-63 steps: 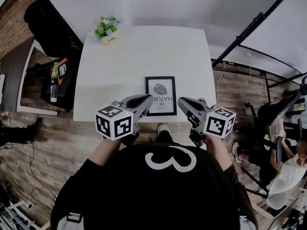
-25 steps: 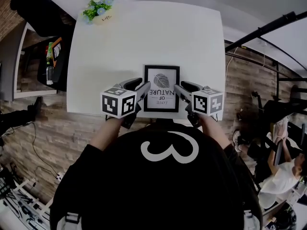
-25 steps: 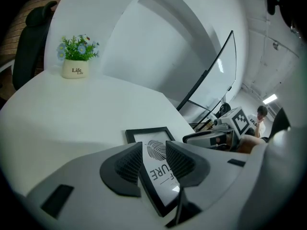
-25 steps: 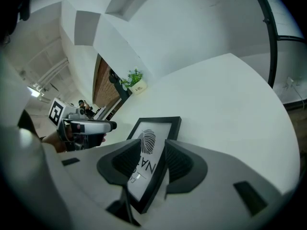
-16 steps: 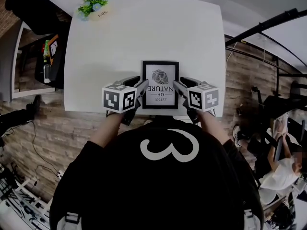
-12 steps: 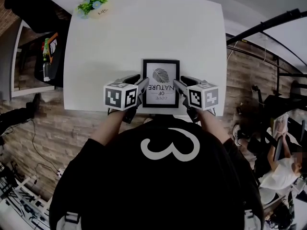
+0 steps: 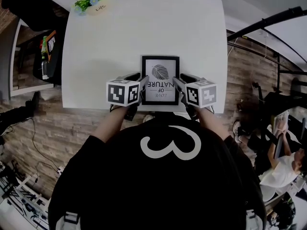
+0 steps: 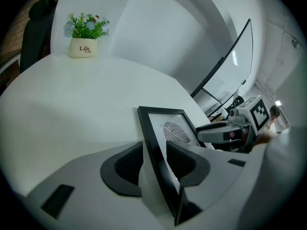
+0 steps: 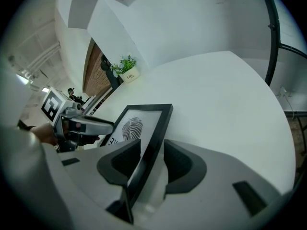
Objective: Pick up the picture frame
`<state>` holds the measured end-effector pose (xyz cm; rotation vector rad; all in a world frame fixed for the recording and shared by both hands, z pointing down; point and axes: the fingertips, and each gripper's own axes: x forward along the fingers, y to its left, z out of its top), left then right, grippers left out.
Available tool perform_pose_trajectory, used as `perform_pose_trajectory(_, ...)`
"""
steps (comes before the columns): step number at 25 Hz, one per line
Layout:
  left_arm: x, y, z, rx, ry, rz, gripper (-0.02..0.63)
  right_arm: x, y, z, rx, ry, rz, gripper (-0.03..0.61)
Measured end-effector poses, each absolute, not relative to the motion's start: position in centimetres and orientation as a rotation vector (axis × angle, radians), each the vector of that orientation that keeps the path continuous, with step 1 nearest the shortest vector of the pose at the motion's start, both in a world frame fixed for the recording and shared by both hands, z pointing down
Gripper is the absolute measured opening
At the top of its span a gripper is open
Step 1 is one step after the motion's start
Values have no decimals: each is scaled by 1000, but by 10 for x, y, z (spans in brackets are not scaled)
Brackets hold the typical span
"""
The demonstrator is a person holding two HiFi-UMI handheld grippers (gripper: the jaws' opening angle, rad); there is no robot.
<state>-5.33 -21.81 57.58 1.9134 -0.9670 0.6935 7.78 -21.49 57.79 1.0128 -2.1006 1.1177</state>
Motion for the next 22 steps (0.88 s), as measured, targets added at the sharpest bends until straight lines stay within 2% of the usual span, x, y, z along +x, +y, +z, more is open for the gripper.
perform_pose_trajectory(14,-55,-218,580,1924,-1018,783,143,76,-214,580,1082,-2045,1021,132)
perform_pose_trajectory(22,-52,-217,580,1911,-1015,753,107,77,-213,582,1096,-2029,1048,124)
